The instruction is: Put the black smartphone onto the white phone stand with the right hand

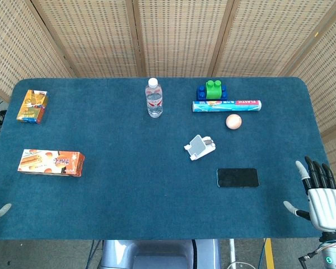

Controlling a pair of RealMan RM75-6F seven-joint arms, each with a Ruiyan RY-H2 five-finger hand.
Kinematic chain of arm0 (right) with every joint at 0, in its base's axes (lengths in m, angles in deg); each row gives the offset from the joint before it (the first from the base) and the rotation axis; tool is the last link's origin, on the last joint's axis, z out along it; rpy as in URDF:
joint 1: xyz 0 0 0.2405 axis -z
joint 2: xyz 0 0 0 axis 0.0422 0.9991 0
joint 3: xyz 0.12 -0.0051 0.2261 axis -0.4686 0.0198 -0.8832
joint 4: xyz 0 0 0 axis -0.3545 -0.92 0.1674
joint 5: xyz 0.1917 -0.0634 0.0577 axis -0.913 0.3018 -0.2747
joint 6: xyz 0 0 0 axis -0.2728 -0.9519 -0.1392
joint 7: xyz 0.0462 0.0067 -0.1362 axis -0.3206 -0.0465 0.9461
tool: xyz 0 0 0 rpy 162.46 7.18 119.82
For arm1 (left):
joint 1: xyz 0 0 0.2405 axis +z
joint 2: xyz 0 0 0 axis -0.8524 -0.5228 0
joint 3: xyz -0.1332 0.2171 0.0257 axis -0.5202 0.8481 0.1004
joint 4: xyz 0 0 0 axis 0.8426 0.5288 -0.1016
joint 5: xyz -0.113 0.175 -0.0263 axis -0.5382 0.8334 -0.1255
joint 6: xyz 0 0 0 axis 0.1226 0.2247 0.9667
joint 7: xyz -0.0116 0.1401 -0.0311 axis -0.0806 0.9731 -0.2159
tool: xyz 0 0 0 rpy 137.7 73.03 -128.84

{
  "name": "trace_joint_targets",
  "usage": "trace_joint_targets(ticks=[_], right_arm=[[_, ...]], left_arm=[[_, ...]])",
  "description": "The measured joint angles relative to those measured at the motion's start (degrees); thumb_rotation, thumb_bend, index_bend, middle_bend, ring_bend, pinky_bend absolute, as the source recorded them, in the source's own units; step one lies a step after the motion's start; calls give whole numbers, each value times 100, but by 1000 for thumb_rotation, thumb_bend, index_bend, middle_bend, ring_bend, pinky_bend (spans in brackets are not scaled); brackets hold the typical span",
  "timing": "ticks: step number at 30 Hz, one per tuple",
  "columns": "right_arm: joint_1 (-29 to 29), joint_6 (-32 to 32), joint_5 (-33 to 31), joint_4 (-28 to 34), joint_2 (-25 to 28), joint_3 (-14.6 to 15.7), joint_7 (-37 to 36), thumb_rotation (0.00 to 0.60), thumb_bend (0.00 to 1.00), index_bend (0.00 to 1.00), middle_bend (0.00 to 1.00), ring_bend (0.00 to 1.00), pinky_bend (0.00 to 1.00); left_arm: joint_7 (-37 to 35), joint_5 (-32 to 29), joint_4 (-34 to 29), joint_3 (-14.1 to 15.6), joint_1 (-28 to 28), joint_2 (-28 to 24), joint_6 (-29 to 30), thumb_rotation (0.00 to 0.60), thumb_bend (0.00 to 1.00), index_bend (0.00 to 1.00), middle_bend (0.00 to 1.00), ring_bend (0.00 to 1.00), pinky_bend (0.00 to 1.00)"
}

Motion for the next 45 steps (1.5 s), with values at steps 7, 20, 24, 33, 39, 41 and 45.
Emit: trace_joint_targets(ticks=[7,20,24,33,39,41,45], right_arm=[[-176,494,-21,45,74,71,-93,600,0,0,0,0,43],[-1303,2476,-606,-459,-286,-164,368,600,0,101,82,2,81],[-1714,3144,-1128,-614,-530,-322,495,600,0,130,129,46,119],[-2294,3785,-2402,-721,-1132,-544,1420,600,0,189,190,121,139],[-2523,3757,-3106,-812,-1516,-515,2117,600,0,190,212,153,156],[-2569,3735,-3228,-882,-1605,-477,2167,600,0,196,219,160,161],[-2638,3736,-3320,-1086,-1713,-418,2198,600,0,219,243,184,179]], left_arm=[[-49,-35,-5,-40,20,8,62,600,0,0,0,0,0],[55,-140,-68,-91,-51,14,-83,600,0,0,0,0,0],[113,-198,-118,-114,-85,12,-152,600,0,0,0,0,0],[126,-302,-162,-142,-127,-23,-267,600,0,0,0,0,0],[78,-338,-163,-158,-144,-50,-306,600,0,0,0,0,0],[96,-342,-178,-156,-158,-56,-334,600,0,0,0,0,0],[120,-329,-204,-150,-154,-60,-319,600,0,0,0,0,0]])
